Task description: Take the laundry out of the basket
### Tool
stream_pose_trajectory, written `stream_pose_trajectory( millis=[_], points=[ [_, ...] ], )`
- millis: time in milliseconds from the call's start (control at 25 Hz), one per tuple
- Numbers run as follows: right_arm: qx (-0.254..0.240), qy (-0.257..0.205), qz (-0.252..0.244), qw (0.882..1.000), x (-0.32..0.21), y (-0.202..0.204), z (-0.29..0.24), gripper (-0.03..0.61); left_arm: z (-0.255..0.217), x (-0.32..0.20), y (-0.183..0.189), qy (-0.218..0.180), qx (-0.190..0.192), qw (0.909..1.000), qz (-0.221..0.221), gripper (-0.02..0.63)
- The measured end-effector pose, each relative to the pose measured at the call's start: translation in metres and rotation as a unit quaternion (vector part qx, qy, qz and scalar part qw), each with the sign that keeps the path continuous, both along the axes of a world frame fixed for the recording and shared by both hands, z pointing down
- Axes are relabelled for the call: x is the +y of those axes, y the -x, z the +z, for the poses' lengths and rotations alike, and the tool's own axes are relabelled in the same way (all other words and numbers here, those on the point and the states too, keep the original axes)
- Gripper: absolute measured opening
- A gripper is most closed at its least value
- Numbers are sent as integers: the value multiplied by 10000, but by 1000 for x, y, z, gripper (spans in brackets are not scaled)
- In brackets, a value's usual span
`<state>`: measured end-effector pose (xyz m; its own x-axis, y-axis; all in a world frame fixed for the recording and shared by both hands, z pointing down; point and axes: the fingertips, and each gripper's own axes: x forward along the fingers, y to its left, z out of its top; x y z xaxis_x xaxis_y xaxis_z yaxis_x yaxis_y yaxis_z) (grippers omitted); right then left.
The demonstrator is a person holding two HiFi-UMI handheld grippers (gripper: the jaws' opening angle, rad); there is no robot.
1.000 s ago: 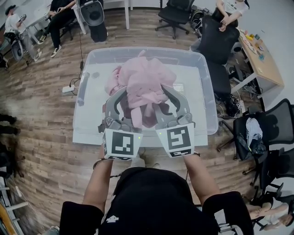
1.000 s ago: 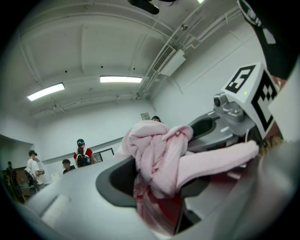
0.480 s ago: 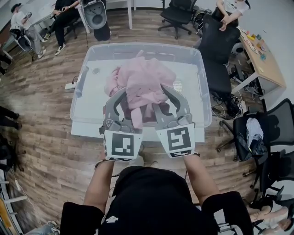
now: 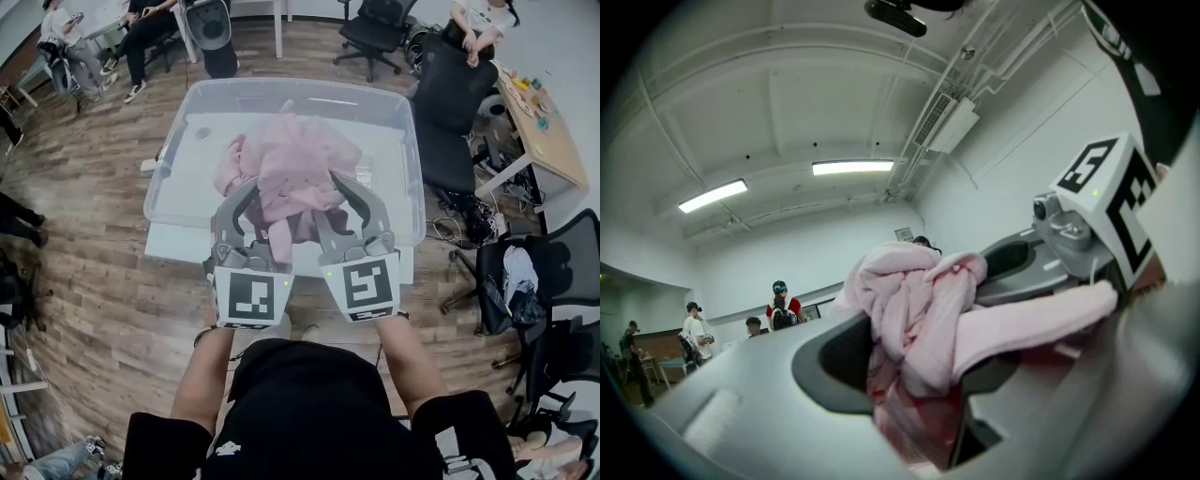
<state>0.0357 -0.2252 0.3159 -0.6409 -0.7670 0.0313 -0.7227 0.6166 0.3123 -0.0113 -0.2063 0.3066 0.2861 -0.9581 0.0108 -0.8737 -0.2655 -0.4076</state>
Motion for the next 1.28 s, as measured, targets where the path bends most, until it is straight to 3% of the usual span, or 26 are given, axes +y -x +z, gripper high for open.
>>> stream_pose_trajectory(
  millis=[1280],
  points=[
    [-219, -91, -198, 9995, 20, -4, -37, 101, -38, 23, -4, -83, 138, 9996, -250, 212]
  ],
)
